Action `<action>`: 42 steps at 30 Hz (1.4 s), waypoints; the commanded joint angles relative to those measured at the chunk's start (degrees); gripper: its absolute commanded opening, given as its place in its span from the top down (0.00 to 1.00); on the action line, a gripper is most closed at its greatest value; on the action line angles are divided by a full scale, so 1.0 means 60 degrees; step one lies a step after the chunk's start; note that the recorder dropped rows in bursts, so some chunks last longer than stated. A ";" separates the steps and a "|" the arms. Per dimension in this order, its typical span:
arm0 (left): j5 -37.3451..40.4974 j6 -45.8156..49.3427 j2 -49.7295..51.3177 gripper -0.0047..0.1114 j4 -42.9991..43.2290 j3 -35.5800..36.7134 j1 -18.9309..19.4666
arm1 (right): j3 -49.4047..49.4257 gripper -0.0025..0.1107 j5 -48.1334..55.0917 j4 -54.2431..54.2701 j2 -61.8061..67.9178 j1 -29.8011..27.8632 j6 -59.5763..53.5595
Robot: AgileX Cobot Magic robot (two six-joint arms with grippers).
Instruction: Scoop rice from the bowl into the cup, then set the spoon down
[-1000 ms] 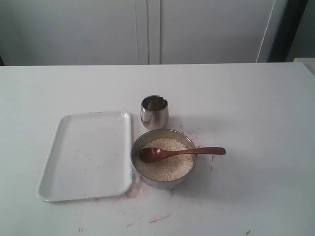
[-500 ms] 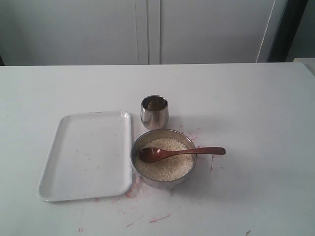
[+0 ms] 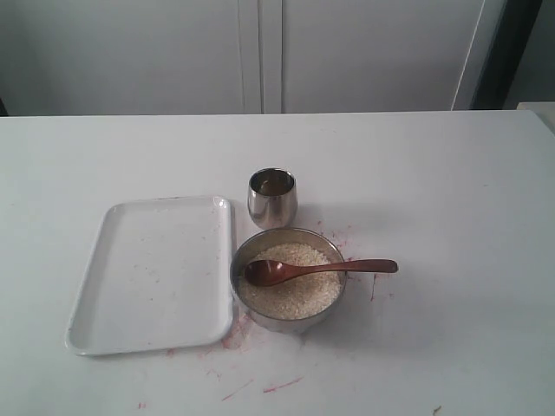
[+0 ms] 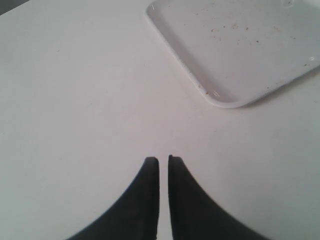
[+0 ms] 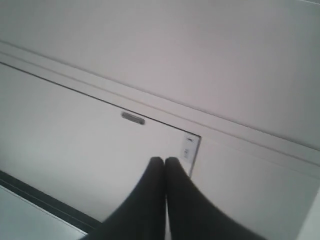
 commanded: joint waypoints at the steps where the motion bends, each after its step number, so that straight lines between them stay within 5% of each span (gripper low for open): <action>1: 0.0389 -0.0056 0.0062 0.84 0.0000 0.0088 -0.0037 | 0.0051 0.98 -0.1949 -0.0181 -0.0041 -0.0076 0.0985; 7: 0.0389 -0.0056 0.0062 0.84 0.0000 0.0088 -0.0037 | 0.0035 0.98 -0.6117 -0.1180 -0.0041 -0.0076 0.1317; 15: 0.0389 -0.0056 0.0062 0.84 0.0000 0.0088 -0.0037 | -0.1796 0.98 -0.6126 -0.2308 -0.0041 -0.0076 0.0968; 26: 0.0389 -0.0056 0.0062 0.84 0.0000 0.0088 -0.0037 | -0.6354 0.98 0.1039 -0.4492 0.0048 -0.0076 -0.3087; 42: 0.0389 -0.0056 0.0062 0.84 0.0000 0.0088 -0.0037 | -1.1609 0.98 0.7516 -0.4466 0.4049 0.1132 -0.6750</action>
